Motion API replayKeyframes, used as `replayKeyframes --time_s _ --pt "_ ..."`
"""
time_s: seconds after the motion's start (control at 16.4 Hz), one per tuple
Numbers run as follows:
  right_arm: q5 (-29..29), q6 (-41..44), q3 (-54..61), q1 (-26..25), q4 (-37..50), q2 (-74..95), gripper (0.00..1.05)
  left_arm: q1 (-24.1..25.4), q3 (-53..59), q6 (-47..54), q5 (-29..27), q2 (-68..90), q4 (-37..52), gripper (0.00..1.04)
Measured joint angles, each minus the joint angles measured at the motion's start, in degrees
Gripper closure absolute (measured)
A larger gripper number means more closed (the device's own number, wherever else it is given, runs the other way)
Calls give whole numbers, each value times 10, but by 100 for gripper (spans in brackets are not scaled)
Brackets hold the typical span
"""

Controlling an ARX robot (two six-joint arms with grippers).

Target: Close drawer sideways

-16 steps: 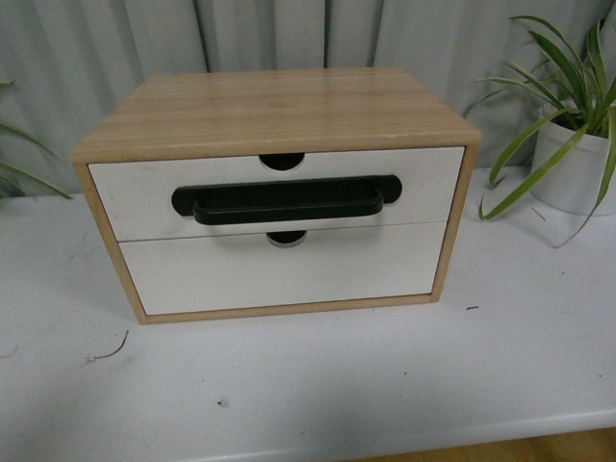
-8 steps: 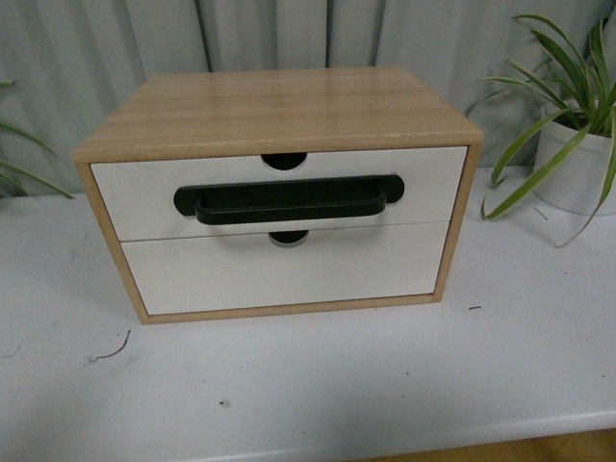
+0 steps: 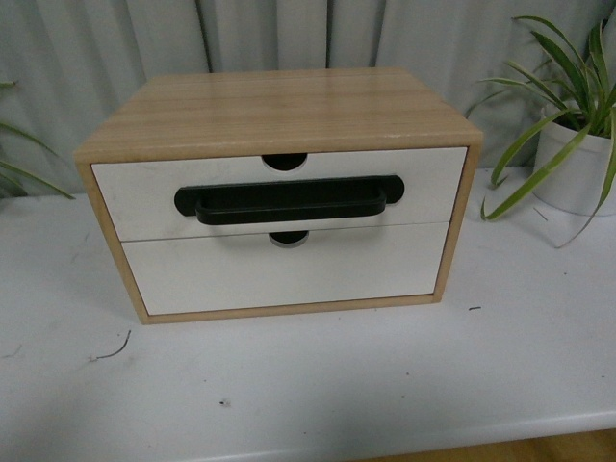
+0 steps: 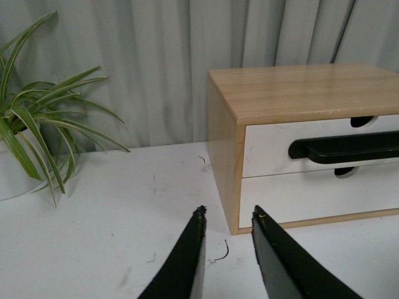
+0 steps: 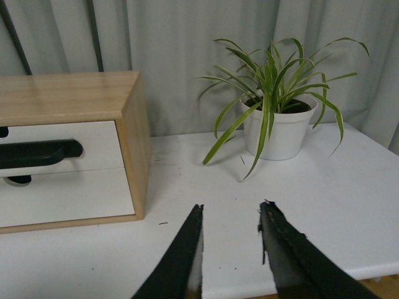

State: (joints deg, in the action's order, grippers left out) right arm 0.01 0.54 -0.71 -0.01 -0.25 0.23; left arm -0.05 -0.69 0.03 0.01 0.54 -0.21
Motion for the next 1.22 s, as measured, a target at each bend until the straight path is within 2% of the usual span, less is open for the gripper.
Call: replayKeyframes --time_s 0.12,0.3,0.37,0.43,0.55,0.61,1.22 --pt "0 0 0 0 0 0 54 0 0 0 0 0 0 55" --pt "0 0 0 0 0 0 46 0 0 0 0 0 0 47" --pt "0 0 0 0 0 0 39 0 0 0 0 0 0 40" --pt "0 0 0 0 0 0 24 0 0 0 0 0 0 26" --pt "0 -1 0 0 0 0 4 0 0 0 0 0 0 5" --pt "0 -1 0 0 0 0 8 0 0 0 0 0 0 8" --pt "0 -1 0 0 0 0 6 0 0 0 0 0 0 7"
